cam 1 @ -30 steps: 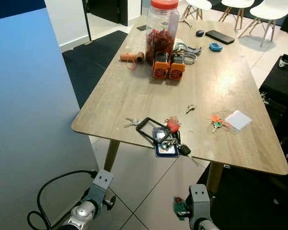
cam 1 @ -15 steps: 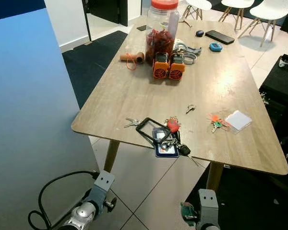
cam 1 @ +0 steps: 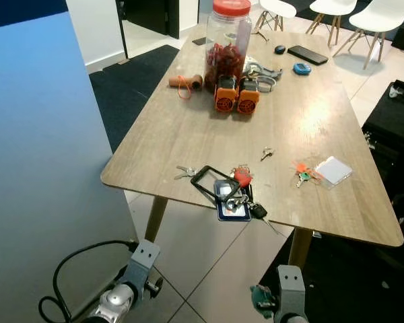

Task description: Hang keys on a hook

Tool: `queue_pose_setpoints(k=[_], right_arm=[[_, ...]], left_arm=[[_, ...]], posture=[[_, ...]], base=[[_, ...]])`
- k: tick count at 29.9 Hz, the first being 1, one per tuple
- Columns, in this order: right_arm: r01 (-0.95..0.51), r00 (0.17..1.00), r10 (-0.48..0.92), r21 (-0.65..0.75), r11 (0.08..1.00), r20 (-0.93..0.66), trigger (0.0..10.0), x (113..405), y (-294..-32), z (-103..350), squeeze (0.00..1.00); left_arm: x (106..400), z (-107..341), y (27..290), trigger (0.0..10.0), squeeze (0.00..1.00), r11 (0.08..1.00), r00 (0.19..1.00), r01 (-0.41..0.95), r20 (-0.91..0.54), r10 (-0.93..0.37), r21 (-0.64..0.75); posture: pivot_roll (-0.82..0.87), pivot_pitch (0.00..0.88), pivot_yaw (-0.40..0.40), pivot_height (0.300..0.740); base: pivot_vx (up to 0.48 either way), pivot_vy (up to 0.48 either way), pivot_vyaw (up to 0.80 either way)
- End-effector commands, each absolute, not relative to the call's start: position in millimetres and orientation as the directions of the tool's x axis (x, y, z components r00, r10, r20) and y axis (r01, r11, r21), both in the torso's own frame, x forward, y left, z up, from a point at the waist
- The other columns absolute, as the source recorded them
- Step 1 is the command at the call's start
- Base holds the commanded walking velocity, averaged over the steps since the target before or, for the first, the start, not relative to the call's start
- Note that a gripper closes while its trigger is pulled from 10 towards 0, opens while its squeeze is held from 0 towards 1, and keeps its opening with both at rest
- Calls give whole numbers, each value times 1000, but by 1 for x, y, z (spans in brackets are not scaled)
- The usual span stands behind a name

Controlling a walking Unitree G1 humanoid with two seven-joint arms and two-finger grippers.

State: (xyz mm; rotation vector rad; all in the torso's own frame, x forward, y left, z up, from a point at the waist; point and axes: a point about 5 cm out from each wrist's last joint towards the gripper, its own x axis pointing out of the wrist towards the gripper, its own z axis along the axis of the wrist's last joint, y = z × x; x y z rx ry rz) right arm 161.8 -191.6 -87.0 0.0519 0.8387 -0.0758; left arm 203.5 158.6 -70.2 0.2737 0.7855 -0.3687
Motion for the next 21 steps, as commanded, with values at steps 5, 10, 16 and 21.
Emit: queue_pose_setpoints(k=[5,10,16,21], right_arm=[[13,633,8,21,1000,-774,10000,156,-184,-91,0],[45,652,-2,36,998,-758,10000,159,-185,-89,0],[55,630,-18,22,998,-776,10000,155,-185,-92,0],[68,624,-31,15,998,-781,10000,157,-186,-92,0]], left_arm=[[198,-73,164,10000,0,925,651,367,-737,-179,100],[197,-74,160,10000,0,904,643,415,-736,-213,101],[199,-73,164,10000,0,915,644,393,-738,-203,91],[202,-71,167,10000,0,923,663,364,-731,-162,126]], posture=[[47,48,-10,740],[60,35,-28,740],[51,38,-3,740],[59,36,-14,740]], base=[[0,0,0],[0,0,0],[0,0,0],[0,0,0]])
